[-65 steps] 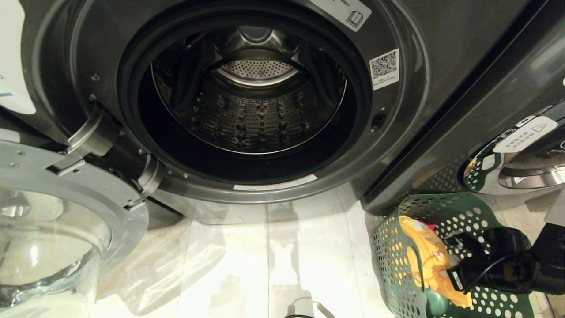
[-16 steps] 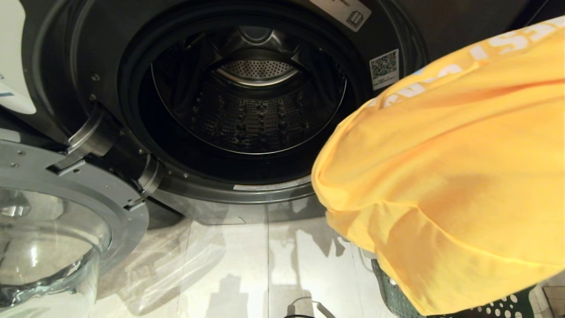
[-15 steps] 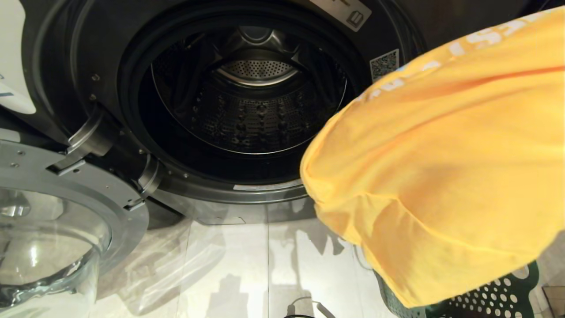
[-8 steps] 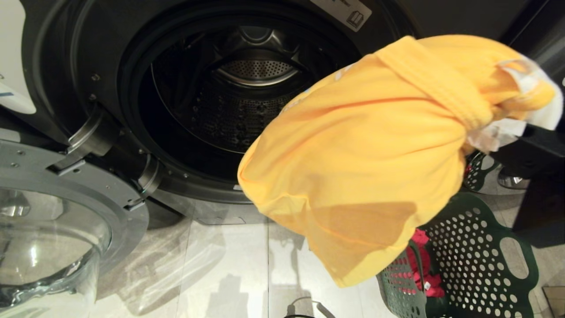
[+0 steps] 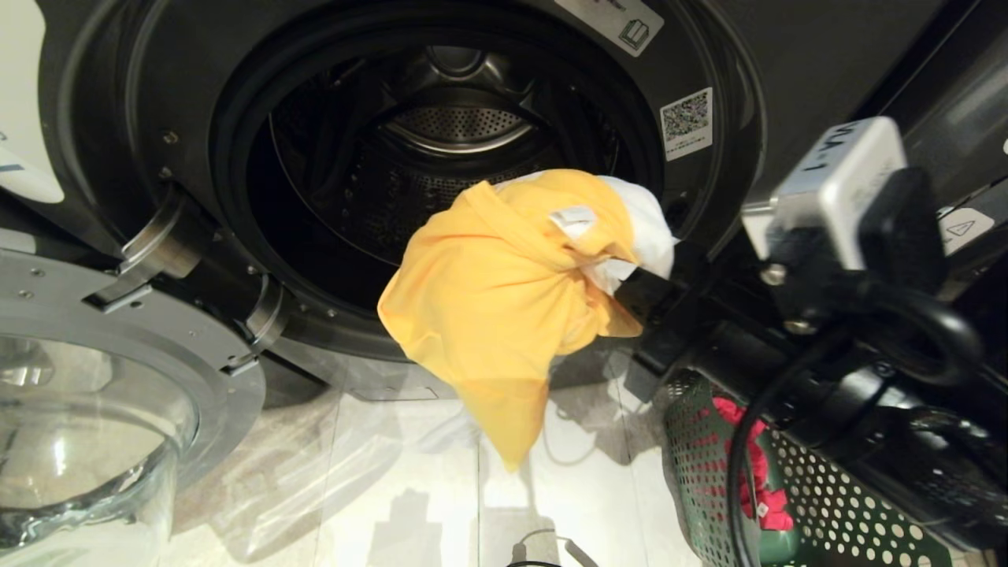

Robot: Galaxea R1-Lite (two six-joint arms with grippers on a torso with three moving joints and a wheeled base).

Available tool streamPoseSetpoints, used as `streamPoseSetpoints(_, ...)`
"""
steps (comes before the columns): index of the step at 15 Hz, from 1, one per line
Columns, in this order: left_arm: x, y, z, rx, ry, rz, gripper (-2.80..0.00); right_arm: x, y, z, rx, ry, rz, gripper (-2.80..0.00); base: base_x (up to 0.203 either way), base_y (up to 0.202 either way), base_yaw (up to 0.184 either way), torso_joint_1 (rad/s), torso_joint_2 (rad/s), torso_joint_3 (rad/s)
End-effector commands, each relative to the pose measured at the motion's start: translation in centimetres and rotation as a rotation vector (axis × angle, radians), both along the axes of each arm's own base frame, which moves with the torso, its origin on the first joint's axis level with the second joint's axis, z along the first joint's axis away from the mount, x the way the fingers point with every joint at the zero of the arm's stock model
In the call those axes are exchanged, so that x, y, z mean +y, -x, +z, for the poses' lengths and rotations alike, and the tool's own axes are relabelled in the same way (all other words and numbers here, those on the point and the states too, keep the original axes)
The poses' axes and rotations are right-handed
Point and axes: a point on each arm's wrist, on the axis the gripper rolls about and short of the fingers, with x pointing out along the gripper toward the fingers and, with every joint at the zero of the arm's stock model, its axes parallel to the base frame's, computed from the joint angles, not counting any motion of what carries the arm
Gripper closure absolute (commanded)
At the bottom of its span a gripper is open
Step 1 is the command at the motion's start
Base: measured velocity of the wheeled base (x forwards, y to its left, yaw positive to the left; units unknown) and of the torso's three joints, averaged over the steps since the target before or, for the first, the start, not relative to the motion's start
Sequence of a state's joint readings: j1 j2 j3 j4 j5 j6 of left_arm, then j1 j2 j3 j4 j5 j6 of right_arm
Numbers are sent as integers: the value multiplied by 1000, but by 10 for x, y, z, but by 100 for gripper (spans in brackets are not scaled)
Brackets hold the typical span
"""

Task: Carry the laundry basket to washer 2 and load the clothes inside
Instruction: Place the clothes into the washing machine

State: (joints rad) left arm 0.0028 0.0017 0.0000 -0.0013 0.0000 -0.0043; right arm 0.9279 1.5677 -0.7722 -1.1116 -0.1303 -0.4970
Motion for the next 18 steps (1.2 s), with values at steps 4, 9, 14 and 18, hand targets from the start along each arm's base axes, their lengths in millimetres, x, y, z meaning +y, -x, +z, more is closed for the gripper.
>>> streamPoseSetpoints(4,0,0,0,0,0,0,0,66,-53,-9,-33,-74,-40,0,0,0,0,0,0,0)
streamPoseSetpoints(9,0,0,0,0,0,0,0,102,-99,-20,-20,-97,-124,0,0,0,0,0,0,0)
streamPoseSetpoints(14,0,0,0,0,0,0,0,114,-152,-10,-89,-225,-253,0,0,0,0,0,0,0)
streamPoseSetpoints(18,0,0,0,0,0,0,0,110,-180,0,-151,-301,-304,0,0,0,0,0,0,0)
